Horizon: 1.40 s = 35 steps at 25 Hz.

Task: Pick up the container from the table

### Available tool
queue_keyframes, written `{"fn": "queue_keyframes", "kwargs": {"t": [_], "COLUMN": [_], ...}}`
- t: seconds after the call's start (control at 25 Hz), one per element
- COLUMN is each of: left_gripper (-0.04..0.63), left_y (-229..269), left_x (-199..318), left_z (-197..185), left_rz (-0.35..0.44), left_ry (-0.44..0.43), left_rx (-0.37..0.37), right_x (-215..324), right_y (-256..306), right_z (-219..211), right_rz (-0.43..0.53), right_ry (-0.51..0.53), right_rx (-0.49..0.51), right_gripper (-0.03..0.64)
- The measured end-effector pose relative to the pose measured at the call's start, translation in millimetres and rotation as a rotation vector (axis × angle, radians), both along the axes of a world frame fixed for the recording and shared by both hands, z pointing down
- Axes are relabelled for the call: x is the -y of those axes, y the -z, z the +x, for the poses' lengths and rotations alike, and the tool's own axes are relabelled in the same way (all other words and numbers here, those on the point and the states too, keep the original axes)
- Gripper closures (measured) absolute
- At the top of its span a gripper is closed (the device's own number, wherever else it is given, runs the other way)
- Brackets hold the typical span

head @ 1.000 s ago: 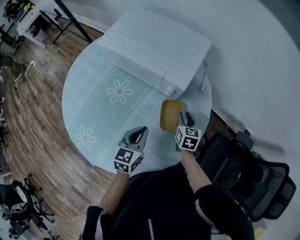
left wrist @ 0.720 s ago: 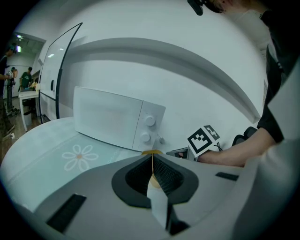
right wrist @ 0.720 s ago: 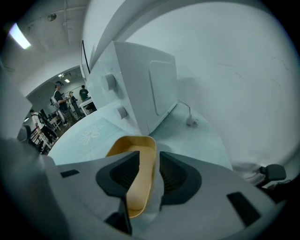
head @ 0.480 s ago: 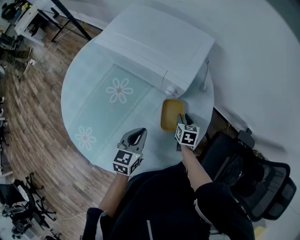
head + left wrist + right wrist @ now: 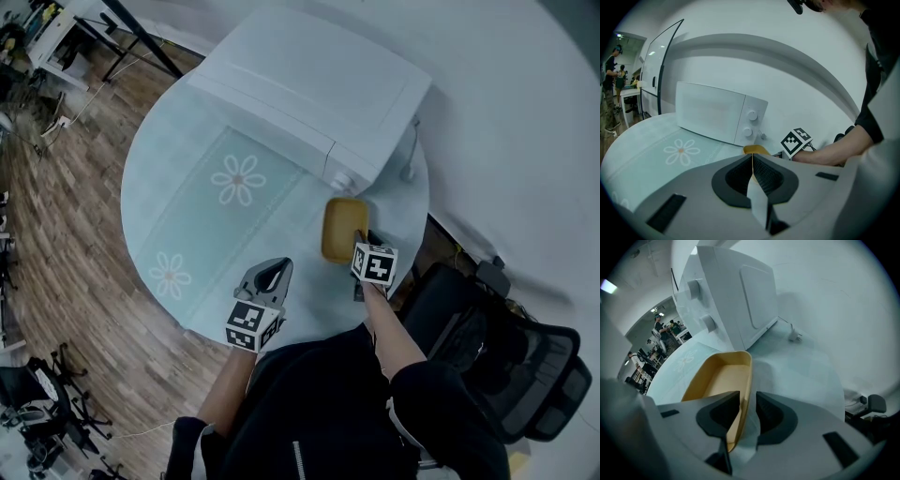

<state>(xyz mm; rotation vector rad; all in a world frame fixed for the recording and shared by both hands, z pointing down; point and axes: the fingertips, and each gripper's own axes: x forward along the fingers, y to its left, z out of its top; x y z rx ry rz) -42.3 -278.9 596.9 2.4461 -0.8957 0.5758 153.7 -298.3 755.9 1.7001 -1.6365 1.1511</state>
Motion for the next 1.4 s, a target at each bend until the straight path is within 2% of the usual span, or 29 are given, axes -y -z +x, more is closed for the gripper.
{"fn": "queue_keyframes", "kwargs": {"t": [0.36,0.6,1.4], "left_gripper": [0.578,0.578,0.578], "left_y": [-3.3,-1.4,11.6], "left_x": [-4.2,-6.6,-22.2], "left_z": [-2.0,-1.6,-12.6], "left_rz": [-0.007,-0.002,0.044], "left_ry": [0.009,0.012,0.041], "left_rx": [0.003,0.001,-0.026], "right_x": [-1.7,-4.5,-22.6], "right_y": [-5.7,-2.1,58.1], "right_z": [-5.6,-5.0,-41.6], "right_rz": [-0.03,-0.031,0.065], "right_ry": [0.016,0.031,0.167], "right_rx": [0.022,0.016,0.023], "right_gripper": [0.563,0.586,0.591]}}
